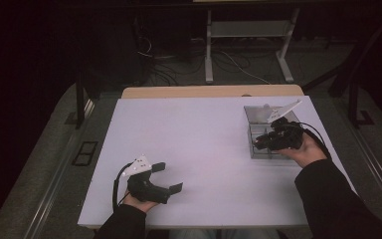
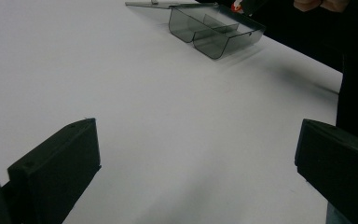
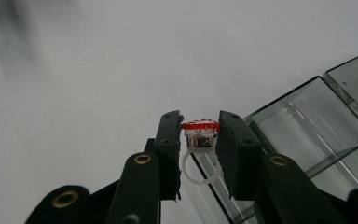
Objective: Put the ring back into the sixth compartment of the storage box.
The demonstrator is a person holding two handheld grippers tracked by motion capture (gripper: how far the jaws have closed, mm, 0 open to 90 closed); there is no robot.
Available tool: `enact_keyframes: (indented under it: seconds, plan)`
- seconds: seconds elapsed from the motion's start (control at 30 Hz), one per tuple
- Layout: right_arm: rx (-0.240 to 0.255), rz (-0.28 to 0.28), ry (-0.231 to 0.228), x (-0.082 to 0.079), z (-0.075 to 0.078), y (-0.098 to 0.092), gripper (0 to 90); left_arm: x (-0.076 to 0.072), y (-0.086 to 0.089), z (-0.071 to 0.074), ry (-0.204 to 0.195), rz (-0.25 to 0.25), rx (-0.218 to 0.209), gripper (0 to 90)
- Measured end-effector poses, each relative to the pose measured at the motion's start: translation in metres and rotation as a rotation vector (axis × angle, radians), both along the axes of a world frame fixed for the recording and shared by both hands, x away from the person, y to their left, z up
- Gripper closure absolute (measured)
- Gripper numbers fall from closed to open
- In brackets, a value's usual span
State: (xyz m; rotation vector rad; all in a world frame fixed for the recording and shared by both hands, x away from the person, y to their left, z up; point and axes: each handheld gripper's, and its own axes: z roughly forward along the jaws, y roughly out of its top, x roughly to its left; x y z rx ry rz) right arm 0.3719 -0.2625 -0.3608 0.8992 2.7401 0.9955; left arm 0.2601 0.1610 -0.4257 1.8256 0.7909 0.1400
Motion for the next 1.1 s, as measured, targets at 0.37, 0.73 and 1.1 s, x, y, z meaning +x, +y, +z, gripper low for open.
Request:
enact_keyframes:
  seconds: [0.37, 0.73, 1.1]
  plan:
    - [0.002, -0.043, -0.007, 0.005, 0.007, -0.019, 69.7, 0.0, 0.0, 0.0, -0.003, 0.0, 0.001, 0.0]
    - [-0.006, -0.097, -0.01, 0.009, 0.01, -0.041, 69.8, 0.0, 0.0, 0.0, -0.002, 0.001, 0.001, 0.0]
    - [-0.003, -0.156, 0.003, 0.015, 0.006, -0.064, 69.8, 0.0, 0.0, 0.0, -0.003, 0.001, 0.001, 0.0]
